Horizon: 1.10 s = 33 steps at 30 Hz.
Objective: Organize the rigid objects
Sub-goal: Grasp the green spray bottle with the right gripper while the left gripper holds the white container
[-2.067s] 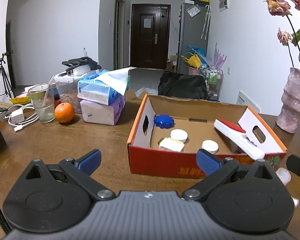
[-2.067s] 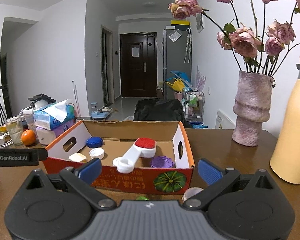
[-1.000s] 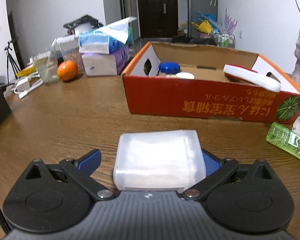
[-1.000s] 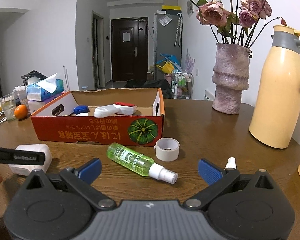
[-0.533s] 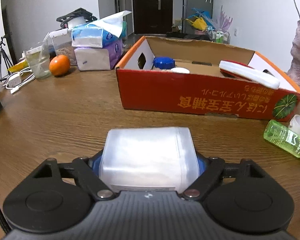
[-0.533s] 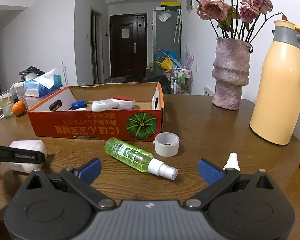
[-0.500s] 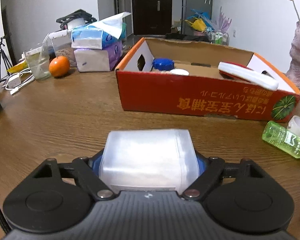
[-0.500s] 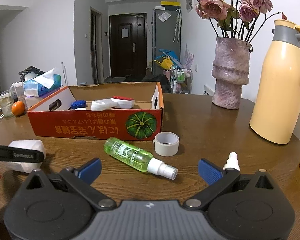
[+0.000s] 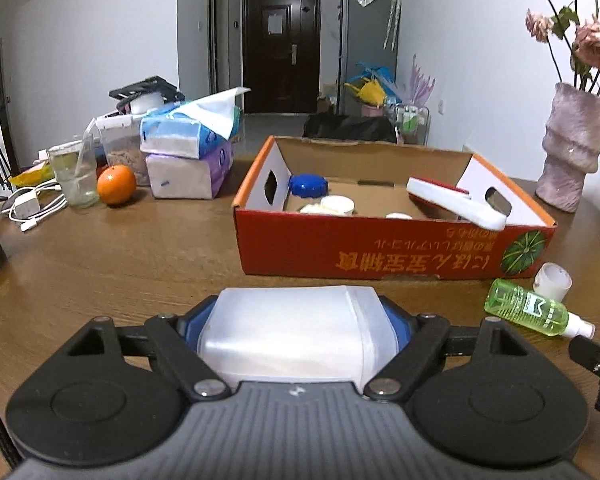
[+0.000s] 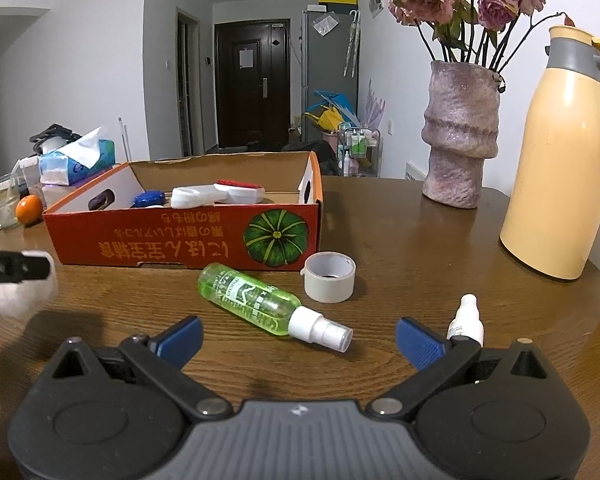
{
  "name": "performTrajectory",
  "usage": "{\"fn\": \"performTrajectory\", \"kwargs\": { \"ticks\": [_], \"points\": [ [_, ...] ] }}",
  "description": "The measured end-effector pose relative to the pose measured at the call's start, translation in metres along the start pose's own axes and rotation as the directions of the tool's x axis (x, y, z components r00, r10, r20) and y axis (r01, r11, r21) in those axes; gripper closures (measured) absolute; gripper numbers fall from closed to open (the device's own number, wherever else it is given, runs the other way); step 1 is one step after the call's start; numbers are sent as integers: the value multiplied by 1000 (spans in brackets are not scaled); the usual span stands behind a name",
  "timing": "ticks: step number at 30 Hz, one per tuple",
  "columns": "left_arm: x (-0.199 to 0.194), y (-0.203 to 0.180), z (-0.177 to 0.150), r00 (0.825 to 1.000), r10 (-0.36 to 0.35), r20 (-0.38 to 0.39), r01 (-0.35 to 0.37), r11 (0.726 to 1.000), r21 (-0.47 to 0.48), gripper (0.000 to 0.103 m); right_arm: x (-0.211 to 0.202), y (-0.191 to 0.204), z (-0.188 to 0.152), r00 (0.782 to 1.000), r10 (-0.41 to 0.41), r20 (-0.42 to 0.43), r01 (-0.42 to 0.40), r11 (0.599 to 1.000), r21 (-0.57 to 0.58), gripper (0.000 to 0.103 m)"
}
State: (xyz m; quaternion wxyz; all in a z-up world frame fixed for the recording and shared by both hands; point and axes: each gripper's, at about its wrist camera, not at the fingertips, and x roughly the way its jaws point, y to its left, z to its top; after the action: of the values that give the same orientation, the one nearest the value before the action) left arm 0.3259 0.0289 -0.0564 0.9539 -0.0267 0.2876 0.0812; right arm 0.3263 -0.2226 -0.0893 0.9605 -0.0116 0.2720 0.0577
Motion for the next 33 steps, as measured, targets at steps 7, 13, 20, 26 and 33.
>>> {"fn": "performTrajectory", "kwargs": {
  "ticks": [7,13,20,26,33],
  "points": [
    [-7,17,4,1000,5,27,-5,1000,-8,19,10,2,0,1000,-11,-3,11,1000,-23,0],
    [-7,29,6,999,12,33,-12,1000,-15,19,27,5,5,1000,-7,13,8,998,-61,0],
    [-5,36,7,999,16,29,-15,1000,-22,19,56,8,14,999,17,-34,-20,997,-80,2],
    [-5,37,7,999,15,29,-14,1000,-23,20,75,17,22,996,61,-59,-65,995,-79,10],
    [-5,37,7,999,16,29,-15,1000,-23,19,82,29,22,989,114,-97,-124,988,-95,30]
  ]
}}
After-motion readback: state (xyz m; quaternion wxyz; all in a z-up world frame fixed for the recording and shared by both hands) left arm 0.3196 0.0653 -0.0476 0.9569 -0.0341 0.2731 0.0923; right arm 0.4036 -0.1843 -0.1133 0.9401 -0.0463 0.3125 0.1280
